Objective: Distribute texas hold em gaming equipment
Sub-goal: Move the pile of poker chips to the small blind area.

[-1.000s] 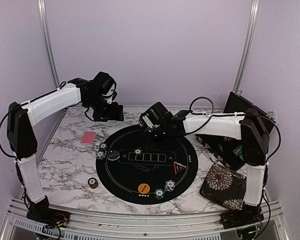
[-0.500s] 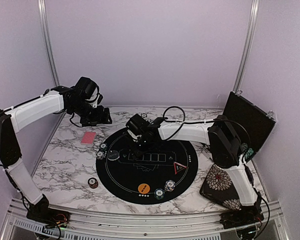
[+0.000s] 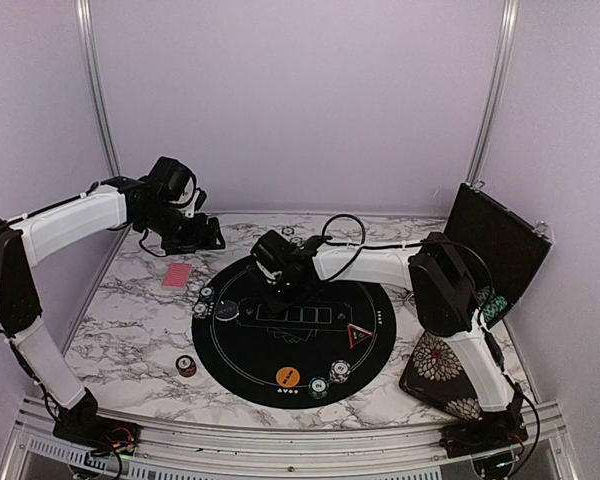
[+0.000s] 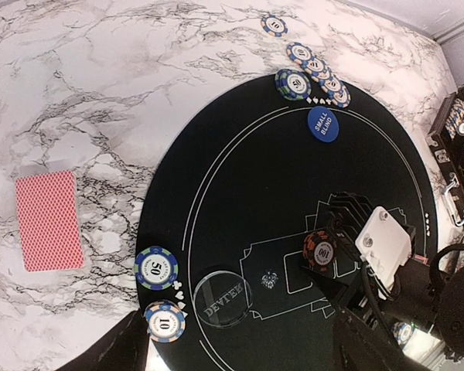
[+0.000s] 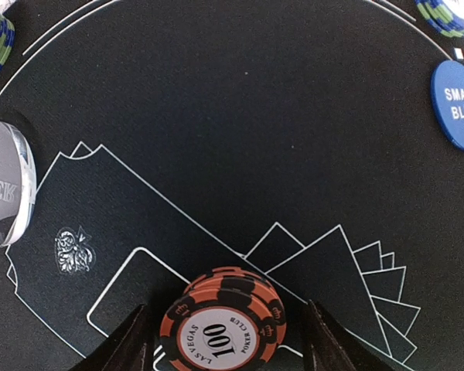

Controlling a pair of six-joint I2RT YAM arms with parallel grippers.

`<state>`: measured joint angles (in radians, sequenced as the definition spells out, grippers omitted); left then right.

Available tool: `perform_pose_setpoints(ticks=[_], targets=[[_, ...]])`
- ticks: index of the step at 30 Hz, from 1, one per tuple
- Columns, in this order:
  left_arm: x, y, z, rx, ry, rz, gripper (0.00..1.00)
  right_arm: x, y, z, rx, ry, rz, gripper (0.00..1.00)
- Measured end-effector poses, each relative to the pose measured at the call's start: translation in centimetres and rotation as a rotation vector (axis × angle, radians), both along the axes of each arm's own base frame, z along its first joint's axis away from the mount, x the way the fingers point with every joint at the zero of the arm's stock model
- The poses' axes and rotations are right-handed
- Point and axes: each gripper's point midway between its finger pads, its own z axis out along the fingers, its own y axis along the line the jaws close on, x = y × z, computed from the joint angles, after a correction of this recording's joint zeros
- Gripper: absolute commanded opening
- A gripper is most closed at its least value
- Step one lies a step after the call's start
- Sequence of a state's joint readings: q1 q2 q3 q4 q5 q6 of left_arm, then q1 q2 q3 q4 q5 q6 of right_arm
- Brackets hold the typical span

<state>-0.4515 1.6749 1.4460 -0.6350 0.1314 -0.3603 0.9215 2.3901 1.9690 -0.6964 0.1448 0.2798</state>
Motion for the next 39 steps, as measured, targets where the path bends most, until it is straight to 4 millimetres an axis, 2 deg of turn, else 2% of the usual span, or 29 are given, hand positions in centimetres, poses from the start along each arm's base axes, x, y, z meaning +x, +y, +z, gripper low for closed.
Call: perform_pose_setpoints(ticks=[6,14,27,32,39], targets=[[-0.2,0.0,-0.1,-0.002,-0.002,-0.006,0.83,0.2,-0.2,-0.1,0.002,0.004,-0.013,0.53],[-0.5,0.0,-0.6,-0.002,0.011,-0.010,0.82,0.4,-0.1,-0.4,0.019,-0.001,-0.026,0.36],[-0.3,-0.2,-0.5,-0.012,0.003,-0.014,0.82,0.5,-0.5,-0.4,0.041,-0.028,-0.036,0.33],[-0.3,-0.2,-0.4,-0.012,0.002,-0.014,0.81,1.5,-2.5,-0.4,0.042,-0.029,-0.070,0.33],[-0.3,-0.2,-0.4,-0.012,0.002,-0.014,0.81,5.0,-6.4,-0.4,0.030,-0.044,-0.144,0.33]])
